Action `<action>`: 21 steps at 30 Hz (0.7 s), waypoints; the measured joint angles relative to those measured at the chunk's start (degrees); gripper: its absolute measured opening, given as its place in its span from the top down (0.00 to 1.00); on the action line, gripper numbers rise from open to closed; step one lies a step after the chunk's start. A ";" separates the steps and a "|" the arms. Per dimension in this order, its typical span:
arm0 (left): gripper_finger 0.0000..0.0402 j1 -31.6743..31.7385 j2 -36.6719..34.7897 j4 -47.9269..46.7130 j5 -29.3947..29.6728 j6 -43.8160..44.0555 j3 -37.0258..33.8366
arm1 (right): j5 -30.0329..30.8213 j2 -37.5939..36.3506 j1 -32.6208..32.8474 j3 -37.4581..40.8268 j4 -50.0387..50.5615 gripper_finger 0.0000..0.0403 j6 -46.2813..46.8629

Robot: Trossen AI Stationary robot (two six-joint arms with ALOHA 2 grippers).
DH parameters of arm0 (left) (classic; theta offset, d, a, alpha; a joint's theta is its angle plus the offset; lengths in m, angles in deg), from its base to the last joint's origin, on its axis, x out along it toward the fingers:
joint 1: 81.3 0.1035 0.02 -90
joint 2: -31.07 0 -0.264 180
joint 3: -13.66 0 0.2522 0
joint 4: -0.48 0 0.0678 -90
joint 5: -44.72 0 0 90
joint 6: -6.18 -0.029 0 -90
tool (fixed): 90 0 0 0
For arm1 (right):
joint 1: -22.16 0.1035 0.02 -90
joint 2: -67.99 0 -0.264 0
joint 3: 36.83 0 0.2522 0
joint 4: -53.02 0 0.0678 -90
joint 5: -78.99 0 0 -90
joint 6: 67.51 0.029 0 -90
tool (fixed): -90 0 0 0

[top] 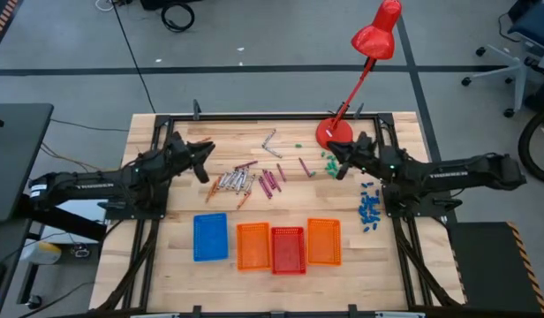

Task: Sort crayons
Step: Put the red crayon into the right orange bin

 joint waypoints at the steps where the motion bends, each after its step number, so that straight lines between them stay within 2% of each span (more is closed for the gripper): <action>1: 0.82 0.37 0.64 -0.70 0.00 0.39 0.63 | -0.02 1.86 -0.01 -1.10 0.15 0.93 0.48; 5: 0.82 0.94 2.55 -1.41 -0.02 0.50 1.73 | 0.00 8.89 -0.04 -5.99 5.40 0.93 3.48; 8: 0.82 0.91 3.21 -1.33 -0.02 -0.77 2.25 | -0.23 14.35 -0.02 -10.59 12.50 0.93 8.52; 12: 0.82 0.90 3.31 -1.73 -0.02 -1.75 2.27 | -2.56 21.59 0.00 -17.45 22.04 0.91 10.56; 18: 0.82 0.84 3.31 -2.70 -0.02 -2.74 2.27 | -2.87 30.37 -1.07 -25.45 30.48 0.84 8.26; 21: 0.82 0.84 3.29 -2.81 -0.02 -3.60 2.27 | -4.20 33.93 -2.79 -30.57 38.46 0.79 9.64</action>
